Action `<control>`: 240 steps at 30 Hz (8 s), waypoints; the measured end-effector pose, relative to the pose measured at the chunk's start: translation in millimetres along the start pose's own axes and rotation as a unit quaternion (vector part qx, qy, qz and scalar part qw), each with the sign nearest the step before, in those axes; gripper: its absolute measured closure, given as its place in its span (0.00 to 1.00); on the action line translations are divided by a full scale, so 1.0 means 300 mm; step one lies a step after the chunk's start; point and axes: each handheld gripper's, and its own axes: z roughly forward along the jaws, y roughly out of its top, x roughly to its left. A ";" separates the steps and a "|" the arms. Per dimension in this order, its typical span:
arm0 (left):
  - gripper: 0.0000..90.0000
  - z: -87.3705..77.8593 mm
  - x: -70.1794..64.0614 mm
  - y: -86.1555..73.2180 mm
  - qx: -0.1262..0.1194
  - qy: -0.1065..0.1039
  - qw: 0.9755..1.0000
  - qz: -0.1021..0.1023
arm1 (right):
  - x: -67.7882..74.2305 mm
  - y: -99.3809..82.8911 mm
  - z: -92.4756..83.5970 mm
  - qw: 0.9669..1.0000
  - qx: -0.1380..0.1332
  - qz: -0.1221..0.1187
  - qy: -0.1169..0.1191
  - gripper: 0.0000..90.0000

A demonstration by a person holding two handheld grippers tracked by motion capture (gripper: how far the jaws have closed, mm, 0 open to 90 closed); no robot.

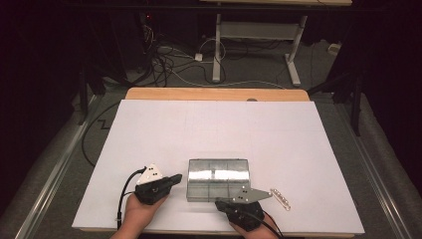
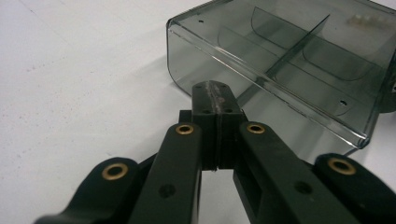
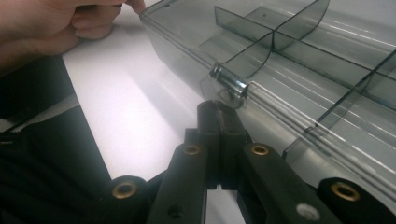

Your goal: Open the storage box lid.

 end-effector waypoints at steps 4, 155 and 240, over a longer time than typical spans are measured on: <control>0.97 0.000 0.000 0.000 0.002 0.000 1.000 0.000 | 0.001 0.002 0.004 1.000 0.000 0.000 0.003 1.00; 0.97 -0.009 -0.072 0.056 -0.028 -0.082 0.996 0.003 | -0.073 -0.001 -0.177 0.995 -0.090 -0.001 -0.044 1.00; 0.97 0.071 0.047 0.206 -0.055 -0.036 0.998 -0.008 | -0.393 0.227 -0.104 0.977 -0.159 0.021 -0.139 1.00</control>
